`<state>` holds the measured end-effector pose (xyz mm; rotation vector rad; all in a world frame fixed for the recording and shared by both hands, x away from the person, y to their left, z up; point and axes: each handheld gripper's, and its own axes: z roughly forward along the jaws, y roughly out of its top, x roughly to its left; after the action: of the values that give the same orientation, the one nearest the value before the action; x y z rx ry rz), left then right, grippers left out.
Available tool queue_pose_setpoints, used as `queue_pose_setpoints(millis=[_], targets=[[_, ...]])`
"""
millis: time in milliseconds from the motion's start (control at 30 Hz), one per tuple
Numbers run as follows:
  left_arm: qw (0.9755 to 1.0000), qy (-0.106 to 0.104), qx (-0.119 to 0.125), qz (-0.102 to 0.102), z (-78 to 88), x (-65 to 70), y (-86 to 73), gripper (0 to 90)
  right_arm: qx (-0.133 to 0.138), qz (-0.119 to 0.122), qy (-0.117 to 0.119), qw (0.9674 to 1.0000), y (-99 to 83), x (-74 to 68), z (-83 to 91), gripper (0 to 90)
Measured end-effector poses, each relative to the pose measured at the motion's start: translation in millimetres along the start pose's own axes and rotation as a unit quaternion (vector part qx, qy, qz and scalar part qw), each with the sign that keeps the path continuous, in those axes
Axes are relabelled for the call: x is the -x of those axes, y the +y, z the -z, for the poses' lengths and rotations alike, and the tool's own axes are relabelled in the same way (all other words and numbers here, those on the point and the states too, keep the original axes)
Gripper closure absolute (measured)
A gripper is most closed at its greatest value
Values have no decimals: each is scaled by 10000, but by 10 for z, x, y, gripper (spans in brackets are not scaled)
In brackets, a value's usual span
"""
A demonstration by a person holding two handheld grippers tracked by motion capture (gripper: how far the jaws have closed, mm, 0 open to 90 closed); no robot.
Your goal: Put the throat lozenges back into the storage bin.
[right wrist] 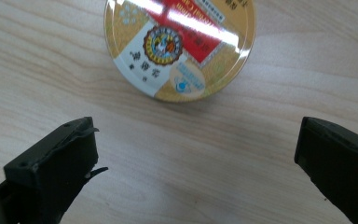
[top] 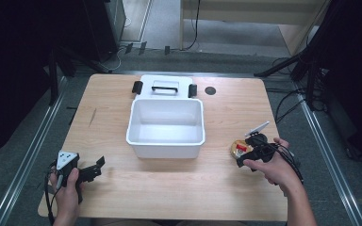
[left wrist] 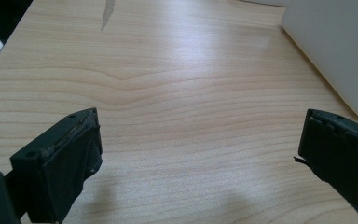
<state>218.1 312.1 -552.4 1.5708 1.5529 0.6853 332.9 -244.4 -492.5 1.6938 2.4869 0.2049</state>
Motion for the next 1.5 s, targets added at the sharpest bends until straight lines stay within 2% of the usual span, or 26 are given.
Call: queue_pose_setpoints(millis=[267, 567, 733, 867, 900, 1033, 1133, 1233, 1500], targets=[[10000, -7, -10, 6, -2, -1, 1, 0, -175, 9, 15, 9998, 192, -48, -16, 0], [10000, -14, -15, 9, -3, -2, 2, 0, -331, -31, -86, 9994, 398, -90, -40, 0], [10000, -16, -15, 10, -3, -2, 2, 0, -478, -15, -101, 9988, 472, -125, -128, 0], [10000, -19, -10, 20, -5, -2, 2, 0, -561, -83, -148, 9983, 508, -113, -183, 0], [10000, -22, -13, 20, -5, -2, 2, 0, -603, -165, -202, 9978, 523, -98, -211, 13], [10000, -22, -16, 21, -5, -3, 2, 0, -584, -169, -309, 9977, 532, -95, -242, 58], [10000, -22, -15, 21, -5, -3, 2, 0, -563, -215, -249, 9979, 541, -97, -262, 87], [10000, -23, -13, 18, -4, -3, 2, 0, -489, -150, -236, 9984, 540, -124, -269, 197], [10000, -22, -13, 17, -5, -2, 2, 0, -313, -254, -180, 9990, 552, -94, -178, 204]])
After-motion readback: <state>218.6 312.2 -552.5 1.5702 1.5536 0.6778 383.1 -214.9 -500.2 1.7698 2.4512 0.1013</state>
